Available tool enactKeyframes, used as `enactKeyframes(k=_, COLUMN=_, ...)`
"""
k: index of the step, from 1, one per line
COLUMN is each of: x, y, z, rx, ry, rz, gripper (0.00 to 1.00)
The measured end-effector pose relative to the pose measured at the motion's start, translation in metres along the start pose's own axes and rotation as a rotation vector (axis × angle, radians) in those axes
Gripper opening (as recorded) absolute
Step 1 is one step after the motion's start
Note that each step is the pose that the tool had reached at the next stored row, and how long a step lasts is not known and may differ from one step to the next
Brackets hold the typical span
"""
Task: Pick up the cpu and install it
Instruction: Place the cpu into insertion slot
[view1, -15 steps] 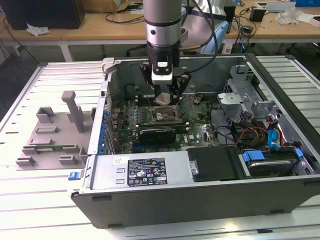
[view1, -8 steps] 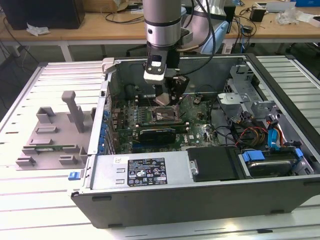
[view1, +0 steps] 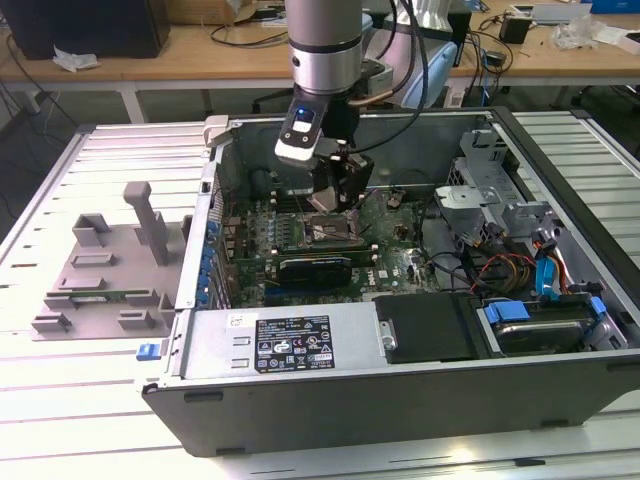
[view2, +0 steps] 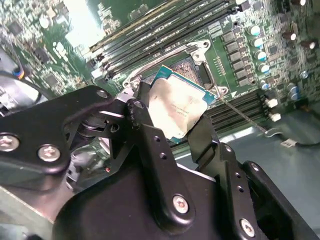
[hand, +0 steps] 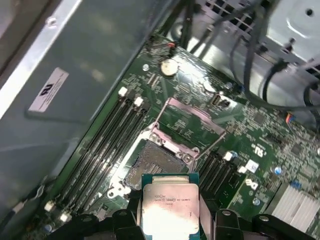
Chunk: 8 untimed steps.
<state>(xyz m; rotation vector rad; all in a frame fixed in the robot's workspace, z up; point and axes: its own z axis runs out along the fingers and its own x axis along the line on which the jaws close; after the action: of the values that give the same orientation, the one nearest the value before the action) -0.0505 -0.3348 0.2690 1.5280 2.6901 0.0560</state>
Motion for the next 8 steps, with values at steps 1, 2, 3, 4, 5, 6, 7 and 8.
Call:
enactKeyframes(k=1, x=0.0, y=0.0, z=0.0001, rx=0.0004, ry=-0.0009, rz=0.017, gripper=0.54)
enactKeyframes(k=2, x=0.0, y=0.0, z=0.0003, rx=0.0011, ry=-0.0025, rz=0.045, gripper=0.54)
enactKeyframes(k=3, x=0.0, y=0.0, z=0.0005, rx=0.0018, ry=-0.0041, rz=0.074, gripper=0.54)
enactKeyframes(k=4, x=0.0, y=0.0, z=0.0007, rx=0.0023, ry=-0.0053, rz=0.096, gripper=0.54)
enactKeyframes(k=5, x=0.0, y=0.0, z=0.0008, rx=0.0028, ry=-0.0065, rz=0.117, gripper=0.54)
enactKeyframes(k=6, x=0.0, y=0.0, z=0.001, rx=0.0033, ry=-0.0077, rz=0.141, gripper=0.54)
enactKeyframes(k=7, x=0.0, y=-0.0001, z=0.0011, rx=0.0037, ry=-0.0088, rz=0.159, gripper=0.54)
enactKeyframes(k=8, x=0.0, y=-0.0001, z=0.0013, rx=0.0043, ry=-0.0101, rz=0.183, gripper=0.54)
